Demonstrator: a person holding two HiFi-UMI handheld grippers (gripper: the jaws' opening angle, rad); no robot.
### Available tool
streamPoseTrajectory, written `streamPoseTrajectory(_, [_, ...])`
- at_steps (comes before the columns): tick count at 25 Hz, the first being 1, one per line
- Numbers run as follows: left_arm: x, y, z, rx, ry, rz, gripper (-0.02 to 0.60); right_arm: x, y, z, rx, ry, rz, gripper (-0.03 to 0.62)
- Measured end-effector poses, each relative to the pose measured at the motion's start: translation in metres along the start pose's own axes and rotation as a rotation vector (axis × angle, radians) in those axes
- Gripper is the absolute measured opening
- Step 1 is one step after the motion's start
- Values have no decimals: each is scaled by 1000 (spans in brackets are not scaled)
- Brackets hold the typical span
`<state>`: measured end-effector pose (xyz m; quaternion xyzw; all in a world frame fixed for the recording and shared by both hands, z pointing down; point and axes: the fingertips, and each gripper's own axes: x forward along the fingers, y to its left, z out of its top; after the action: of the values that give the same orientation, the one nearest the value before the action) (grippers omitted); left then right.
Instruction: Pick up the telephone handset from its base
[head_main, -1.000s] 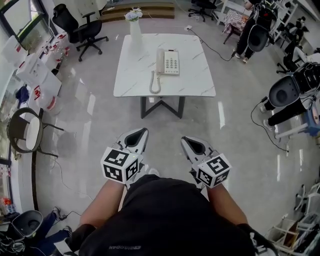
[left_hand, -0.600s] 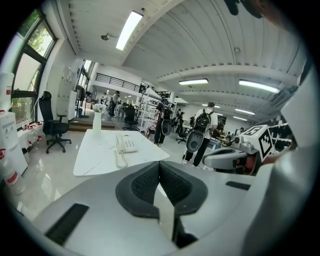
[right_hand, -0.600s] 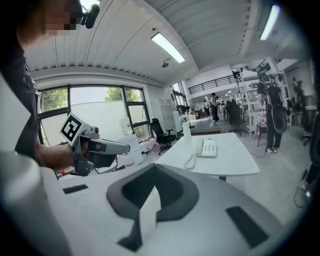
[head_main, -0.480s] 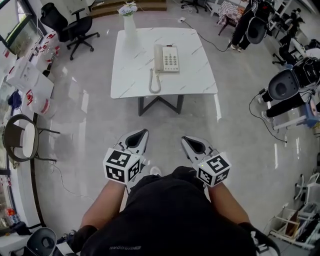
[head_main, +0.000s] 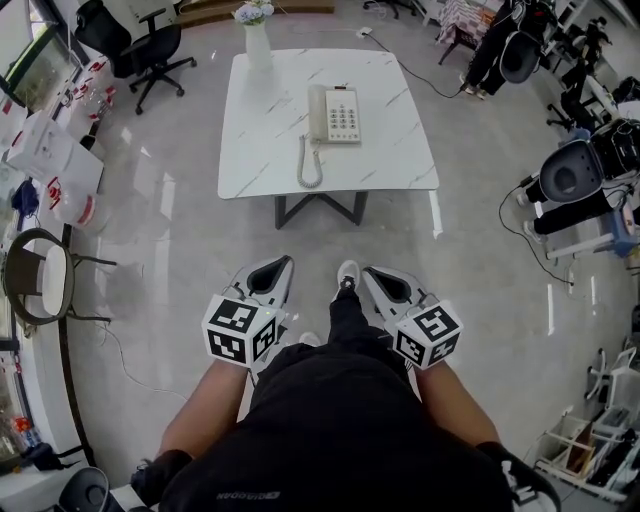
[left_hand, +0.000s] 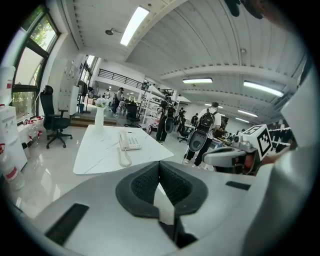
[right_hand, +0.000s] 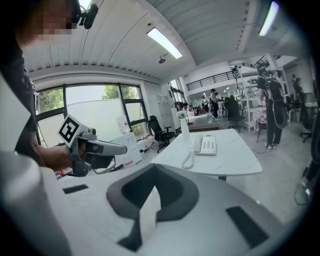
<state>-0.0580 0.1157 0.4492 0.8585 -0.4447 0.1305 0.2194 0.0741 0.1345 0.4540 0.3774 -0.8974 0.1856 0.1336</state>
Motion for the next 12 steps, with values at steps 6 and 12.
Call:
streamPoseTrajectory(6, [32,16,17,-2,6,4,2,30,-32,20,14,-13,14,2])
streamPoseTrajectory(12, [86,44,45,-15,12,25,2,72,-87,44,10,-8,20,2])
